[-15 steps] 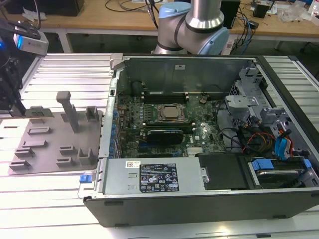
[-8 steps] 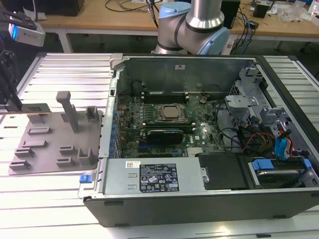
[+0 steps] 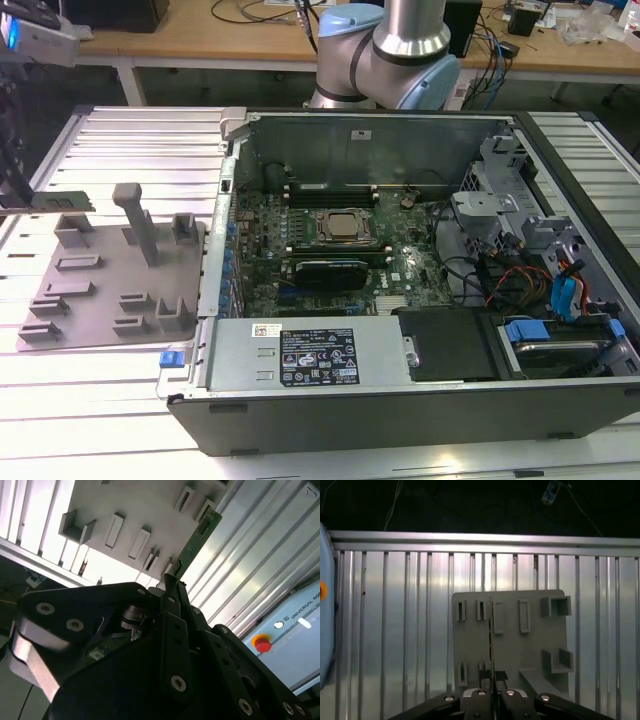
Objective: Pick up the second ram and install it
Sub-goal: 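Pick up the second ram and move it above second insertion slot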
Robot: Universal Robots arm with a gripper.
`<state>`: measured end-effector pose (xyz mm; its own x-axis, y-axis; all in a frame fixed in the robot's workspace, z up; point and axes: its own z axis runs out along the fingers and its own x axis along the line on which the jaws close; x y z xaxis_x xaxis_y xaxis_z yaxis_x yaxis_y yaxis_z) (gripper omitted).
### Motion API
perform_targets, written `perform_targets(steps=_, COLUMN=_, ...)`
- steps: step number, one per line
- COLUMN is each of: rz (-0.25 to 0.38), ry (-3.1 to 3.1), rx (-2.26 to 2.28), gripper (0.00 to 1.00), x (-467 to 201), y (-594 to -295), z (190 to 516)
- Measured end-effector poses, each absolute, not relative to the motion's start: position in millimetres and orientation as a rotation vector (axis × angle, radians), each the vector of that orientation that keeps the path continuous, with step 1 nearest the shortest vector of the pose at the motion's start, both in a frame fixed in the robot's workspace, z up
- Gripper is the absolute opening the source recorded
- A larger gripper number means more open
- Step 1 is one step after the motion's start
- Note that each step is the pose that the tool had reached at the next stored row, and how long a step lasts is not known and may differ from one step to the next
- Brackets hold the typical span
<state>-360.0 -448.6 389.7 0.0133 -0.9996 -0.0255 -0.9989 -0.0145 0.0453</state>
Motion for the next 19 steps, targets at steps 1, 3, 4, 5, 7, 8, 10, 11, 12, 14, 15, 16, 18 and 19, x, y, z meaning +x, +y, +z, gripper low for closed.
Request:
perform_targets(steps=1, rz=-0.078, ry=-2.195, rx=2.226, gripper=0.11, x=-360.0, y=-448.6, z=394.4)
perform_targets(steps=3, rz=-0.078, ry=-2.195, rx=2.226, gripper=0.11, x=-360.0, y=-448.6, z=403.8)
perform_targets(steps=4, rz=-0.078, ry=-2.195, rx=2.226, gripper=0.11, x=-360.0, y=-448.6, z=410.2)
perform_targets(steps=5, rz=-0.078, ry=-2.195, rx=2.226, gripper=0.11, x=-360.0, y=-448.6, z=414.1)
perform_targets(steps=7, rz=-0.078, ry=-2.195, rx=2.226, gripper=0.11, x=-360.0, y=-448.6, z=414.7)
perform_targets(steps=8, rz=-0.078, ry=-2.195, rx=2.226, gripper=0.11, x=-360.0, y=-448.6, z=414.7)
perform_targets(steps=10, rz=-0.078, ry=-2.195, rx=2.226, gripper=0.11, x=-360.0, y=-448.6, z=414.8)
perform_targets(steps=11, rz=-0.078, ry=-2.195, rx=2.226, gripper=0.11, x=-360.0, y=-448.6, z=414.8)
perform_targets(steps=12, rz=-0.078, ry=-2.195, rx=2.226, gripper=0.11, x=-360.0, y=-448.6, z=414.8)
perform_targets(steps=14, rz=-0.078, ry=-2.195, rx=2.226, gripper=0.11, x=-360.0, y=-448.6, z=414.8)
perform_targets(steps=15, rz=-0.078, ry=-2.195, rx=2.226, gripper=0.11, x=-360.0, y=-448.6, z=414.8)
perform_targets(steps=16, rz=-0.078, ry=-2.195, rx=2.226, gripper=0.11, x=-359.9, y=-448.6, z=414.8)
perform_targets(steps=18, rz=-0.078, ry=-2.195, rx=2.226, gripper=0.11, x=-357.4, y=-448.7, z=414.9)
perform_targets(steps=19, rz=-0.078, ry=-2.195, rx=2.226, gripper=0.11, x=-355.1, y=-448.6, z=414.8)
